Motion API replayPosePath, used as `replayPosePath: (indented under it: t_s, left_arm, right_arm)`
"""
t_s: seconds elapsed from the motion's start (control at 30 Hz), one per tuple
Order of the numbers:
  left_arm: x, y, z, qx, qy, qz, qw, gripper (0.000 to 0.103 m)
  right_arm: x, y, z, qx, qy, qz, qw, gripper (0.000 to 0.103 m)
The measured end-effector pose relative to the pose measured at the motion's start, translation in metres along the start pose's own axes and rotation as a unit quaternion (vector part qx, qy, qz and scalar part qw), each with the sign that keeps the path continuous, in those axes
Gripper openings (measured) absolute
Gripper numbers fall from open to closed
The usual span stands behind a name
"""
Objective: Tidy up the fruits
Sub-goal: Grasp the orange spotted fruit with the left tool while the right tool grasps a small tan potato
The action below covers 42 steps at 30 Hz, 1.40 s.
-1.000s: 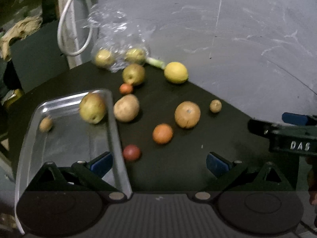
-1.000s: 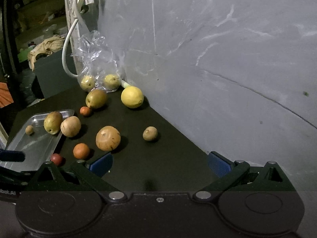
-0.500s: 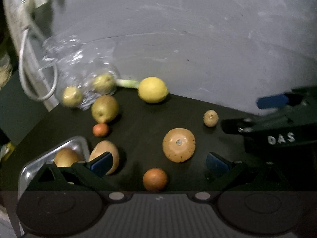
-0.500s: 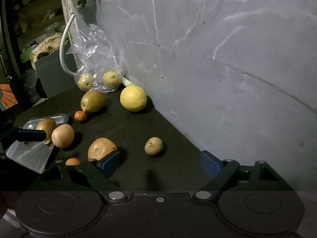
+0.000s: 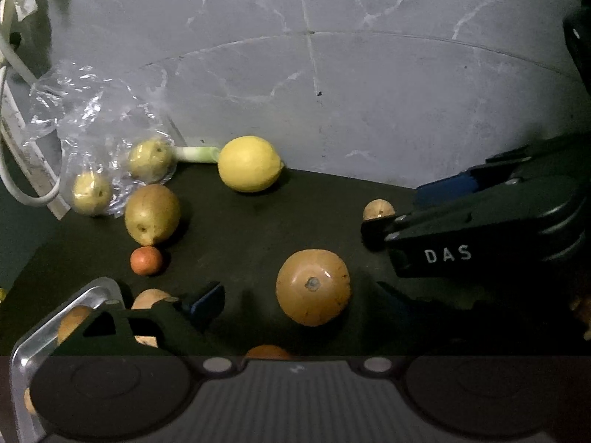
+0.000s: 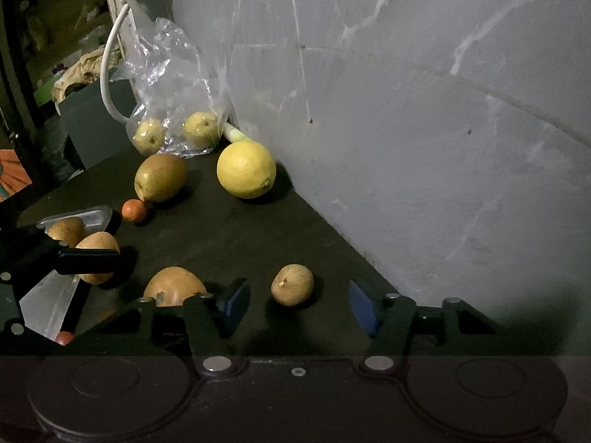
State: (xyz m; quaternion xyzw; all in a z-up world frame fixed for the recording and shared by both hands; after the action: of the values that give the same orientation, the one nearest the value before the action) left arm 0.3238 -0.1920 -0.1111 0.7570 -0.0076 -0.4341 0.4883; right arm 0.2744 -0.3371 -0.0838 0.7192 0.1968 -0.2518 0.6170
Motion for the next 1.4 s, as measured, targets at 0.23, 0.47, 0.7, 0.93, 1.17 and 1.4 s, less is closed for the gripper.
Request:
replayPosePath:
  t_s: [0.23, 0.47, 0.7, 0.93, 1.17, 1.4]
  left_arm:
    - [0.007, 0.0, 0.003, -0.009, -0.016, -0.007, 0.9998, 0.079]
    - [0.016, 0.001, 0.003, -0.03, -0.023, -0.018, 0.9991, 0.061]
    - [0.017, 0.003, 0.0, -0.042, -0.025, -0.019, 0.9986, 0.049]
    - [0.012, 0.003, 0.002, -0.051, -0.014, -0.015, 0.9985, 0.047]
    - [-0.002, 0.003, 0.002, -0.069, -0.006, -0.005, 0.9976, 0.046]
    - [-0.029, -0.002, -0.009, -0.091, 0.009, 0.011, 0.9958, 0.046]
  right_arm:
    - [0.01, -0.003, 0.003, 0.003, 0.005, -0.013, 1.0, 0.052]
    - [0.015, -0.003, 0.002, -0.007, 0.012, -0.015, 1.0, 0.042]
    - [0.013, -0.003, 0.001, -0.014, 0.02, -0.014, 1.0, 0.03]
    - [0.005, -0.006, 0.002, -0.02, 0.02, -0.013, 1.0, 0.03]
    - [-0.011, -0.009, 0.0, -0.024, 0.018, -0.006, 1.0, 0.03]
    - [-0.031, -0.012, -0.008, -0.026, 0.017, 0.002, 1.0, 0.03]
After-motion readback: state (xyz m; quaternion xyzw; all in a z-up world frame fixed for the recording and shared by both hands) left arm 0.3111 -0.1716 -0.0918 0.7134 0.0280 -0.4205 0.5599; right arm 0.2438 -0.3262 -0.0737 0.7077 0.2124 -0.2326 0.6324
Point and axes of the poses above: each gripper's, at about its wrist camera, not at the fingertips, and x roughly the way its jaws point, z to its right, y to its top, the point moved 4 cm from there along x, roughly the way its jaws point, and after that the axes turned 9 degrees about z, right-handed, at the moved point
